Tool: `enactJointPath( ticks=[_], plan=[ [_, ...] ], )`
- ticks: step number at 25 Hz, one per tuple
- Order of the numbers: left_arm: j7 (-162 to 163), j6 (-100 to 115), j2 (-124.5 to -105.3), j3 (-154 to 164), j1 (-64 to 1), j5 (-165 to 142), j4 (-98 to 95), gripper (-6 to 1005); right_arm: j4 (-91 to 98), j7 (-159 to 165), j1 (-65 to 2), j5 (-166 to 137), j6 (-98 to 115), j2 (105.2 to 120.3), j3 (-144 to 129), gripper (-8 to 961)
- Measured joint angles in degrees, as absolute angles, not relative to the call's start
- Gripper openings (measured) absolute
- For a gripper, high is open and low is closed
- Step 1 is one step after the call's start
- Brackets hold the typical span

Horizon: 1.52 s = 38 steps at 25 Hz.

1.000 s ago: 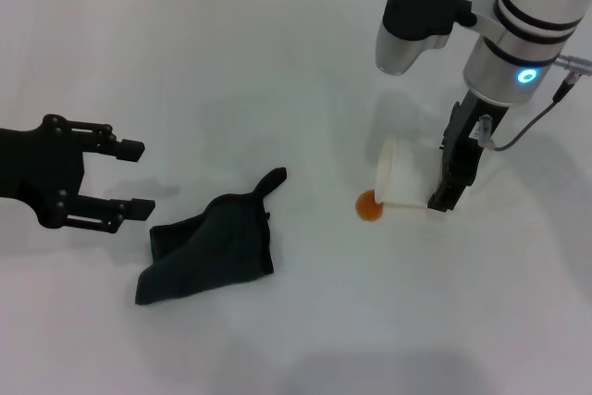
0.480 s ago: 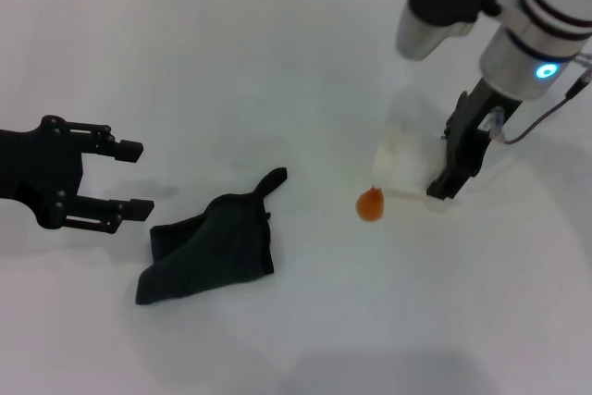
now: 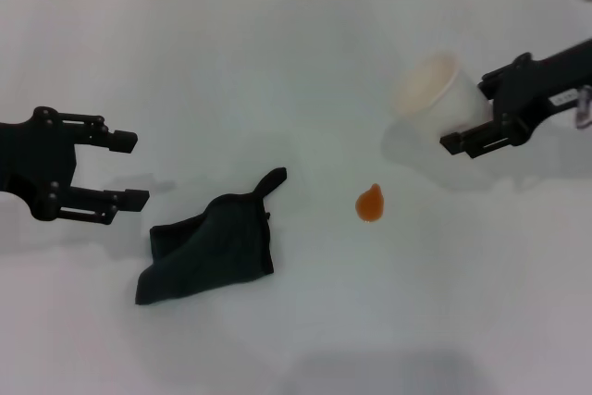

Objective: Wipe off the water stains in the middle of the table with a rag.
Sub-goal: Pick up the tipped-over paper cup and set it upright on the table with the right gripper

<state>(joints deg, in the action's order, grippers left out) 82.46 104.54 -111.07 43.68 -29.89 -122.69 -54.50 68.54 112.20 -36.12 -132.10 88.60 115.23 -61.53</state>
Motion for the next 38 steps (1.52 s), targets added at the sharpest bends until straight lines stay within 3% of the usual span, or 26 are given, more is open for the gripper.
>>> enactJointPath(
  ticks=[7, 10, 22, 38],
  plan=[
    [83.2, 104.7, -110.84, 43.7, -30.3, -122.5, -54.9, 743, 66.2, 95.7, -24.1, -109.7, 82.4, 115.32, -57.8, 678],
    [83.8, 104.9, -110.56, 43.7, -30.3, -122.5, -55.1, 743, 60.4, 87.7, -22.0, -101.7, 80.7, 115.29, -57.7, 677],
    [84.3, 104.9, -110.08, 43.7, -30.8, -122.1, -55.2, 742, 30.7, 60.1, -21.8, -80.5, 78.5, 115.29, -57.1, 677],
    [84.2, 104.9, -110.17, 43.9, -30.8, -122.5, -55.2, 742, 11.9, 40.7, -23.2, -70.4, 78.8, 115.83, -57.2, 676]
  ],
)
